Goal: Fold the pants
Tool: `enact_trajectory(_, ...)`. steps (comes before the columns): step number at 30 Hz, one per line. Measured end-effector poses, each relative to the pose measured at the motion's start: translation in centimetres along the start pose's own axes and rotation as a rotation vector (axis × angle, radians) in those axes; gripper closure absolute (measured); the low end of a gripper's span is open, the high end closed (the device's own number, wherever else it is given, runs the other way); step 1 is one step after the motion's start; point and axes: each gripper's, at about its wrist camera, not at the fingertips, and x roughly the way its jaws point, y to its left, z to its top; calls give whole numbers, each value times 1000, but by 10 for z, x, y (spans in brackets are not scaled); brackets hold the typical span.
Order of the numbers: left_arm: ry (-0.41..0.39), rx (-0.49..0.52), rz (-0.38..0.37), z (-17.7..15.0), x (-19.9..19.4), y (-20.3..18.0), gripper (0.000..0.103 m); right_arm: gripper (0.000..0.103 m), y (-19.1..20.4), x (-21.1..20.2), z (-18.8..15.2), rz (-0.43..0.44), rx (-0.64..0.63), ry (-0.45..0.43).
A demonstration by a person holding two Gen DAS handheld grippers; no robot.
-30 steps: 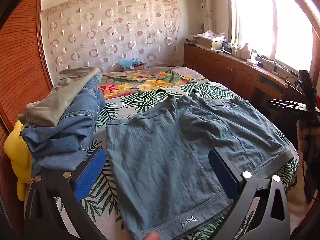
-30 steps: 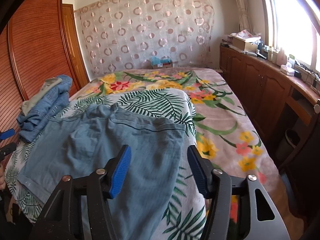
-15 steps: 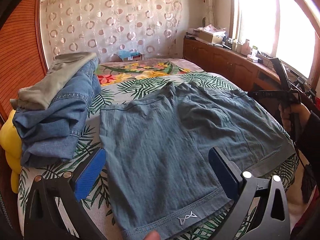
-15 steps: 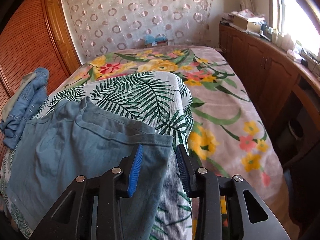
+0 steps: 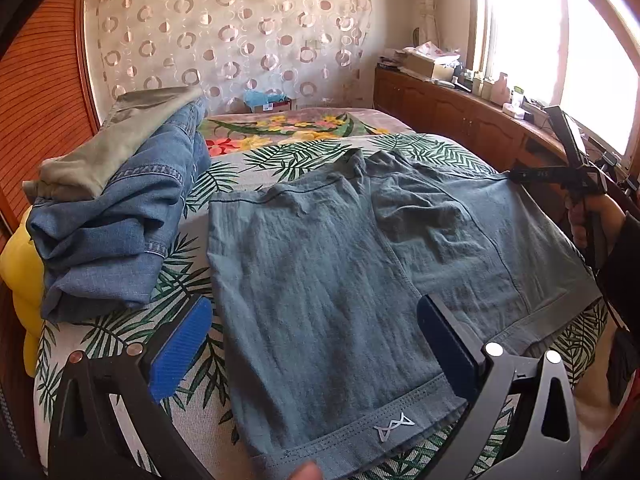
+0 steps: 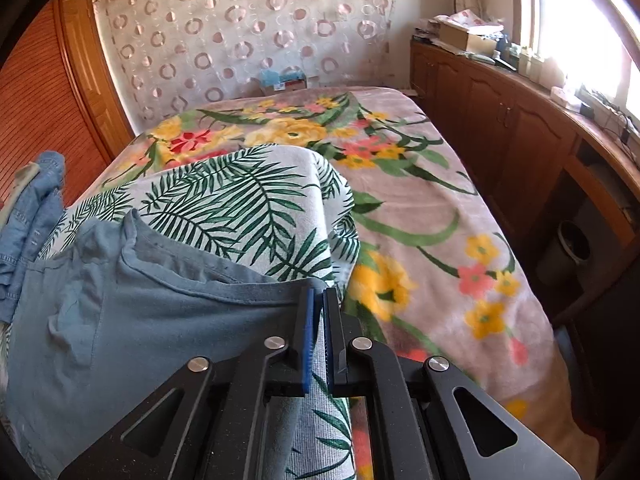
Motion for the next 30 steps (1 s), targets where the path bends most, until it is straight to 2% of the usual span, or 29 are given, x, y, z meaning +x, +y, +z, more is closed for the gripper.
enact_trajectory(2, 2, 0, -1, 0, 0, 0, 1, 100, 1, -9, 0, -17, -9, -6)
enact_trajectory(4, 1, 0, -2, 0, -1, 0, 1, 90, 3, -16, 2, -31, -11, -14)
enact_trajectory(5, 0, 0, -1, 0, 0, 0, 1, 82, 5, -19, 0, -43, -17, -22)
enact_trajectory(6, -2, 0, -1, 0, -1, 1, 1, 78, 8, -24, 0, -30, -23, -30)
enact_trajectory(9, -3, 1, -1, -1, -2, 1, 1, 72, 26, -27, -1, 29, -40, -44)
enact_trajectory(13, -1, 2, -3, -5, -4, 3, 1, 71, 51, -43, -10, 93, -125, -42)
enact_trajectory(18, 7, -11, 2, -8, -3, 5, 1, 71, 78, -42, -8, 139, -232, -14)
enact_trajectory(26, 5, -20, 8, -11, -4, 13, 1, 71, 89, -10, 8, 125, -316, 72)
enact_trajectory(30, 7, -29, 8, -13, -4, 16, 1, 71, 93, -14, 18, 106, -360, 75)
